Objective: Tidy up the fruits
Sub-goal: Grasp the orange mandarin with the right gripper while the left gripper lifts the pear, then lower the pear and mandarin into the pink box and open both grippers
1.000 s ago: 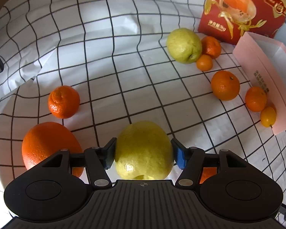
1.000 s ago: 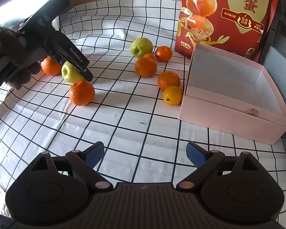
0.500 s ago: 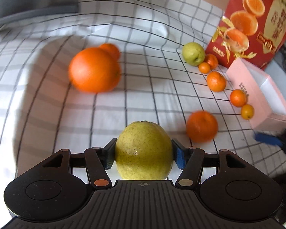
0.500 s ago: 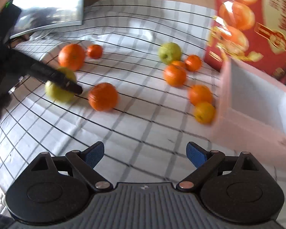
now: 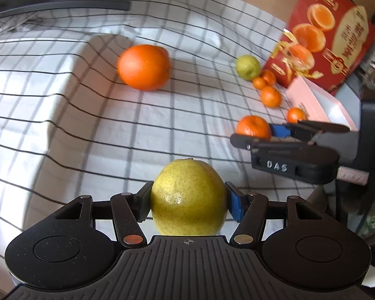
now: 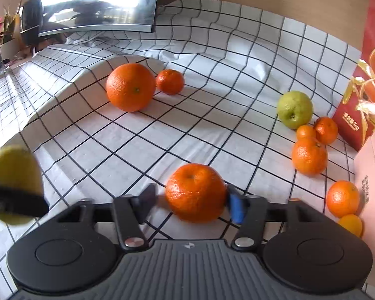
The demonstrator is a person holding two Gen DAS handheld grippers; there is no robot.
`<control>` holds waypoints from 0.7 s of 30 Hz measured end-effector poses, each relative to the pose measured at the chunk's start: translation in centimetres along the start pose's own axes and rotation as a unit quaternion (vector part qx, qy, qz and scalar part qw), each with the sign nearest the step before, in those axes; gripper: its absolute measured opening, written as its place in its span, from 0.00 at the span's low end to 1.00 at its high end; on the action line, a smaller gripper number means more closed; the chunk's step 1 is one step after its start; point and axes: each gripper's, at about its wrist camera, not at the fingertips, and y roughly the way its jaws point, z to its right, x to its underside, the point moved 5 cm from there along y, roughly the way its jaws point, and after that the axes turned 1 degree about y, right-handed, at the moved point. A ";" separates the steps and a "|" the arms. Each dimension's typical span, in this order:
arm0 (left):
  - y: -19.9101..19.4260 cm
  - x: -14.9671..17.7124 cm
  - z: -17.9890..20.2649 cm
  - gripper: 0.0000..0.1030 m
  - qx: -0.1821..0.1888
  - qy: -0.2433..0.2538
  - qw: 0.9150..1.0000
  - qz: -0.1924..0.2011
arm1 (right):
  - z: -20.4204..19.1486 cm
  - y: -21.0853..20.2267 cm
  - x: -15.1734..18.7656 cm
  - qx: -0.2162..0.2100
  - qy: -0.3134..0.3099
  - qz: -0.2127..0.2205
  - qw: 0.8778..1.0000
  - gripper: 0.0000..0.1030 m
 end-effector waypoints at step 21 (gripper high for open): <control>5.2 -6.2 24.9 0.63 0.220 0.243 0.944 -0.029 | 16.4 -18.0 11.9 0.202 0.206 -0.009 0.957 0.46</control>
